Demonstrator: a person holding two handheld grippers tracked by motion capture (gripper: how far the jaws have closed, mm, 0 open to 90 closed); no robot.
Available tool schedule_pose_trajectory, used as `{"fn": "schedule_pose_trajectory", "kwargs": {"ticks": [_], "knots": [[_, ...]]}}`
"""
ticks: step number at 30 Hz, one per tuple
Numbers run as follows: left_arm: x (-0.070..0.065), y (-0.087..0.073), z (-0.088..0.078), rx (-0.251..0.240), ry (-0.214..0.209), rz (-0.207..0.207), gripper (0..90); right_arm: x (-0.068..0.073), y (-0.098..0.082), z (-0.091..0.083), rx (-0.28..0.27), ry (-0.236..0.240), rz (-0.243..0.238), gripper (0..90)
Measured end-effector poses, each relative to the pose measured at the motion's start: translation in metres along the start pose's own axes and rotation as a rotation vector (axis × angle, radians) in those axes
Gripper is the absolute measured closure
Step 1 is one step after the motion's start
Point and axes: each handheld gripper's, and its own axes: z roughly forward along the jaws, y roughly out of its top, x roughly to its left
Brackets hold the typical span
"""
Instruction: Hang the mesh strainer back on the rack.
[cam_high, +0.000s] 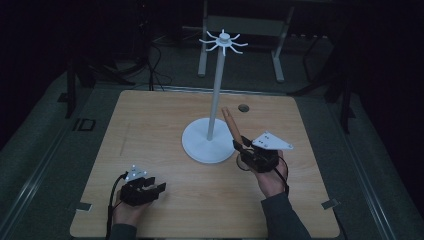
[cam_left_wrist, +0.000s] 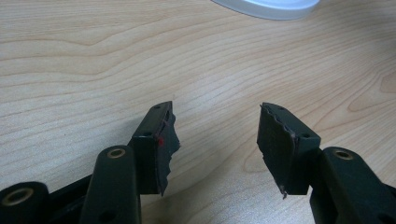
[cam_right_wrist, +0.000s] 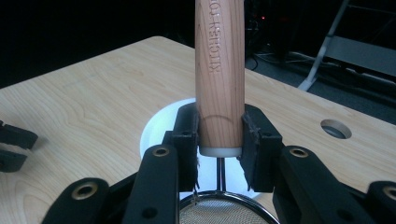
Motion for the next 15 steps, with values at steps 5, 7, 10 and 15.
{"fn": "schedule_pose_trajectory", "kwargs": {"ticks": [5, 7, 10, 15], "knots": [[0.0, 0.0, 0.0, -0.001, 0.0, 0.0, 46.2, 0.0, 0.006, -0.001, -0.02, -0.001, 0.007, 69.7], [0.0, 0.0, 0.0, -0.002, 0.0, 0.0, 46.2, -0.001, 0.008, -0.001, -0.026, -0.004, 0.008, 69.7], [0.0, 0.0, 0.0, -0.002, -0.001, -0.001, 46.2, -0.002, 0.011, -0.002, -0.035, -0.005, 0.01, 69.7], [0.0, 0.0, 0.0, -0.001, -0.001, -0.002, 46.2, -0.002, 0.017, -0.004, -0.049, -0.008, 0.008, 69.6]]}}
